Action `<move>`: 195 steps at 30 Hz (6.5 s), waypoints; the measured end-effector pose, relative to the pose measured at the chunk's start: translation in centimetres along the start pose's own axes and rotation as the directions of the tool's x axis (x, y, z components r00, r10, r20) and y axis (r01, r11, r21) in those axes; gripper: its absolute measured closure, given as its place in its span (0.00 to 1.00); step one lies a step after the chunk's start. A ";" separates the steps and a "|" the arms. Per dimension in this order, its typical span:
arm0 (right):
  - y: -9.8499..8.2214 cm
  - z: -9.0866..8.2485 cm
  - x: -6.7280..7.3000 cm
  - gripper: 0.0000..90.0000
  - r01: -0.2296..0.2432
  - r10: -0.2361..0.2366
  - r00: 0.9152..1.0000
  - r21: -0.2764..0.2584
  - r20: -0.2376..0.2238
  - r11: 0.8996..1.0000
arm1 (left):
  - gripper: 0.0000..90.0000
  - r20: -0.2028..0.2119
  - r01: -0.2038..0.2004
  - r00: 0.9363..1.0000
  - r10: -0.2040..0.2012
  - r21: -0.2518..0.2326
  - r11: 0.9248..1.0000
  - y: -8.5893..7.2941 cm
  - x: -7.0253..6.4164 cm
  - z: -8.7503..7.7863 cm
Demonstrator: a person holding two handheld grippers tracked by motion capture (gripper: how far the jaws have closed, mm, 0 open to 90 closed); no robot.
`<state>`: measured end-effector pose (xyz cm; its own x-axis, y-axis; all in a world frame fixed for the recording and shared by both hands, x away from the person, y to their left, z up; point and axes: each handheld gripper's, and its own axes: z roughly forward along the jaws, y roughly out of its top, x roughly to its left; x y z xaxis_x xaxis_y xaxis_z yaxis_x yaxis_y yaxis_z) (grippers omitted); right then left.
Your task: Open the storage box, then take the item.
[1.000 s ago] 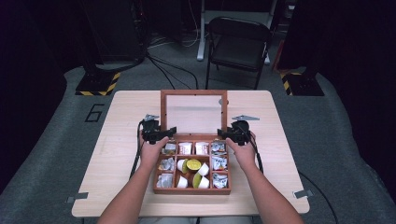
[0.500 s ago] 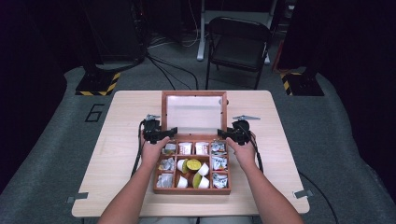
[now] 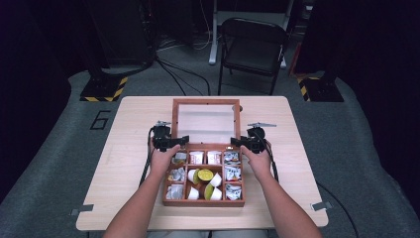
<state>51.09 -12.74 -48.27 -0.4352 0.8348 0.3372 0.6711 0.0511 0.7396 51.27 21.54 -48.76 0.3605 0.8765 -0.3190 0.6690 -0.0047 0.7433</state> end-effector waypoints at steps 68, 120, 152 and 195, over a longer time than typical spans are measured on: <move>0.3 0.9 -1.1 0.58 -0.130 0.134 0.990 0.091 -0.036 0.987 | 0.29 0.048 0.121 0.991 -0.126 0.098 0.988 0.2 1.5 1.0; 0.4 1.5 -1.7 0.55 -0.220 0.231 0.971 0.153 -0.057 0.964 | 0.29 0.062 0.190 0.978 -0.201 0.148 0.970 -0.1 2.2 1.3; 0.3 1.0 -2.0 0.48 -0.280 0.291 0.954 0.134 -0.067 0.951 | 0.31 0.043 0.229 0.971 -0.237 0.142 0.963 -0.1 3.5 0.3; -4.1 -5.4 9.6 0.36 0.298 -0.294 0.952 0.040 -0.087 0.954 | 0.34 0.073 0.095 0.992 -0.099 0.056 0.994 -3.0 0.9 -9.0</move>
<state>40.91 -7.86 -44.96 -0.6637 0.7319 0.1546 0.5345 0.3194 0.7825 43.68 26.65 -45.99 0.3389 0.8352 -0.4332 0.7358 0.0517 0.6752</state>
